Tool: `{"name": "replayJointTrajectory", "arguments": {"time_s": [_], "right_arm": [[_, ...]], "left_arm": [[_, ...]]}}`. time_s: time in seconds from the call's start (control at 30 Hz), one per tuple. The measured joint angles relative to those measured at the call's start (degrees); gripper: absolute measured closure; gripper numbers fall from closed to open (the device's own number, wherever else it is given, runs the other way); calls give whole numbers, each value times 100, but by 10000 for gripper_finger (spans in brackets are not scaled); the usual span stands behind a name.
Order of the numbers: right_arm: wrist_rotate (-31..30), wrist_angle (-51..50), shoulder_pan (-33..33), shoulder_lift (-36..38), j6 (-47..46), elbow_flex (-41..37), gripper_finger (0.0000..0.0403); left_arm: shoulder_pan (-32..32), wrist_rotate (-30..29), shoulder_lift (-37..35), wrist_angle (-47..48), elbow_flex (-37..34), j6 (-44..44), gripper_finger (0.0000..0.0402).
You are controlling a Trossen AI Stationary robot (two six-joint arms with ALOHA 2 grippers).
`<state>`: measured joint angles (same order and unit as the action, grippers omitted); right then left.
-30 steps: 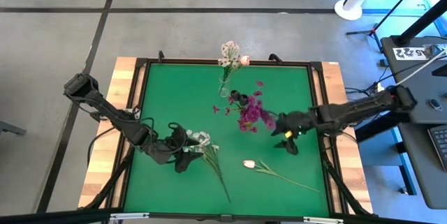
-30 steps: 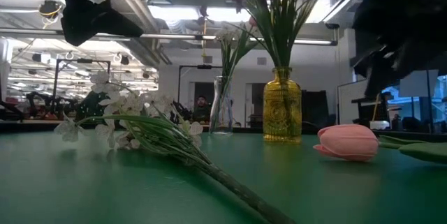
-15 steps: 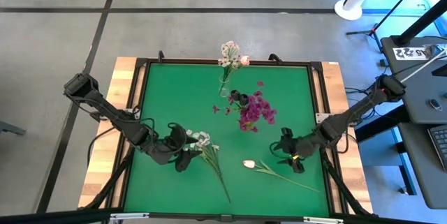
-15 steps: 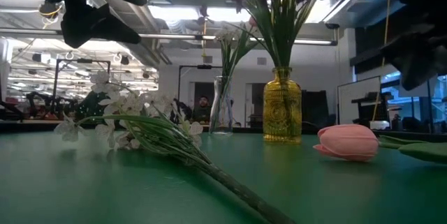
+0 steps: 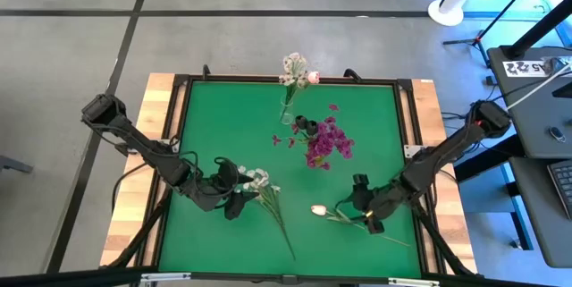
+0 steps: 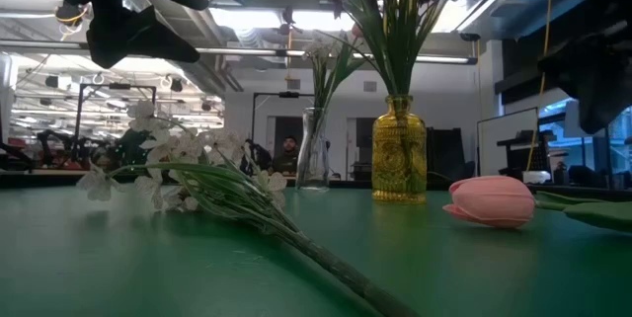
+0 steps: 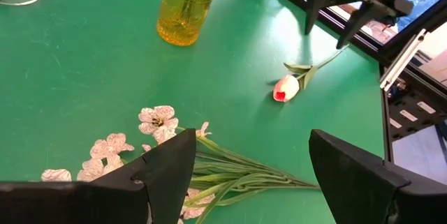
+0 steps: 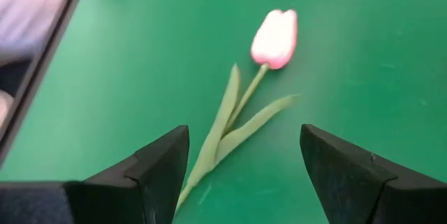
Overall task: Sort flowers into vase by color
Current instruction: Put the pink flower into the transparent vase
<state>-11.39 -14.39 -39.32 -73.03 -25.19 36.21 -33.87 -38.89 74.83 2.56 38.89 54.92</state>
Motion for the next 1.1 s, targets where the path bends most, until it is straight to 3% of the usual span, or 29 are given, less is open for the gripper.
{"name": "replayJointTrajectory", "arguments": {"time_s": [0.17,0.3,0.47,0.67,1.1], "right_arm": [[-62,-762,-262,-697,-189,495,130],[-24,-824,-458,-1061,-681,592,130],[220,-839,-608,-1220,-1462,590,130],[8,-866,-694,-1222,-2244,590,130],[-238,-853,-687,-1860,-2432,610,130]], "left_arm": [[0,0,0,1,1,4,129],[0,0,0,3,1,8,129],[0,0,0,5,1,20,129],[0,-2,0,3,0,20,129],[-2,-30,0,4,-1,38,129]]}}
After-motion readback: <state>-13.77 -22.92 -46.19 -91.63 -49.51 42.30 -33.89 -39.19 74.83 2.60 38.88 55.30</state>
